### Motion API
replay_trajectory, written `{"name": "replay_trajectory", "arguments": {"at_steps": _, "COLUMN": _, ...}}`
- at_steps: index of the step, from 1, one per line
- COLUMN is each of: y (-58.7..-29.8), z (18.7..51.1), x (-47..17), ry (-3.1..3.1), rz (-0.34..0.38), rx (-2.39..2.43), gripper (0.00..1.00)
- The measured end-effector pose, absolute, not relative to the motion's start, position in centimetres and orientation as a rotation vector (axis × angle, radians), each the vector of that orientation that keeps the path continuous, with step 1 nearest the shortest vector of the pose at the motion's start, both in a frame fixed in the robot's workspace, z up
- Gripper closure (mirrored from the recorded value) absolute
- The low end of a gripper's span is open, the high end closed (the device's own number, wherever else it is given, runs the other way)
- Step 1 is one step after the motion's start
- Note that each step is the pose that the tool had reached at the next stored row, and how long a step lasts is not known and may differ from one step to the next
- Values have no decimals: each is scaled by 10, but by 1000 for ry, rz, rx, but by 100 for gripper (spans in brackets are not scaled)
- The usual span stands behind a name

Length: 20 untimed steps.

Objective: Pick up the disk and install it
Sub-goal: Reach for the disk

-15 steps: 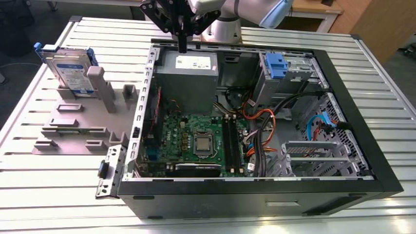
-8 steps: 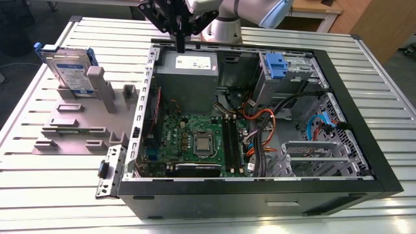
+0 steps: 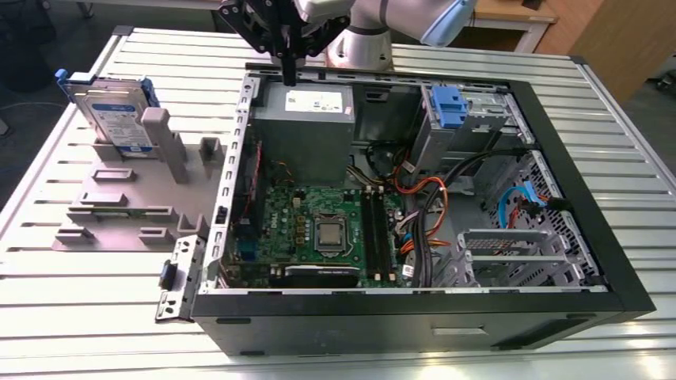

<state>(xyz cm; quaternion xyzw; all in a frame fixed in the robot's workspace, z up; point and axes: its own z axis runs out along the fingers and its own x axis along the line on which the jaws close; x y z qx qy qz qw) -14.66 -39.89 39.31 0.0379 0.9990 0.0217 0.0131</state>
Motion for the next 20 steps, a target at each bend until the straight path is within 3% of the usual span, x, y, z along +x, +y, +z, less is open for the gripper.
{"name": "replay_trajectory", "arguments": {"at_steps": 20, "y": -399, "z": 393, "x": -151, "ry": 3112, "rz": 68, "rx": 118, "gripper": 89}}
